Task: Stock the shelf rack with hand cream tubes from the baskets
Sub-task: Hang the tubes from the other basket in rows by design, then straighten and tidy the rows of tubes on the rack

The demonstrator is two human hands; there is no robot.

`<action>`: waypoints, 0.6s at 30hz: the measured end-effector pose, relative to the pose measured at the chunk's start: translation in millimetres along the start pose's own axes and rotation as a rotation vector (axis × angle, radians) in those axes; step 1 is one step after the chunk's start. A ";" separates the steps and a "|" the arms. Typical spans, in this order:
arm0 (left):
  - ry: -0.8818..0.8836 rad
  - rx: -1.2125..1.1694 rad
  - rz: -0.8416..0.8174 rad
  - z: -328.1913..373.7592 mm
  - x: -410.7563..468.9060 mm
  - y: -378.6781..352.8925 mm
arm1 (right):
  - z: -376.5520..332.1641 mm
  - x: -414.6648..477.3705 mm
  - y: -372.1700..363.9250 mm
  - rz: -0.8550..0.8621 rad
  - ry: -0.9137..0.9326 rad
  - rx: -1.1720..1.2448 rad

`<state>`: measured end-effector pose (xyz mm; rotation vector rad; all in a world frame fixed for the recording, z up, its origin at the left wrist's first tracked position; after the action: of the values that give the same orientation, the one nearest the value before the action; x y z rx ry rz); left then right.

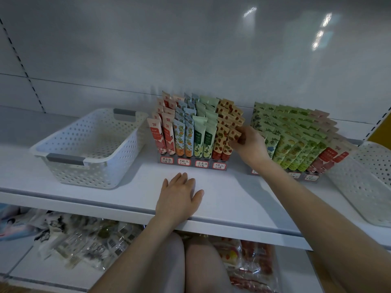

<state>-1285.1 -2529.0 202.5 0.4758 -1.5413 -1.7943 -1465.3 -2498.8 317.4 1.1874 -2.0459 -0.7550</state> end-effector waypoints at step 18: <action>-0.101 -0.051 0.006 11.1 -9.1 21.5 | -19.2 -28.7 31.2 0.098 0.087 -0.104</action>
<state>-1280.6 -2515.4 224.1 0.3608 -1.5591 -1.8737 -1455.9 -2463.0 345.5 1.0361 -1.9541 -0.7399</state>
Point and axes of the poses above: each hand's wrist, its own x-axis towards the middle knuckle, its own y-axis out of the back of the hand, z = x × y, the point moved 5 cm from there along x, towards the middle knuckle, and after that the axes turned 9 degrees about -z, right-handed, at the moved point
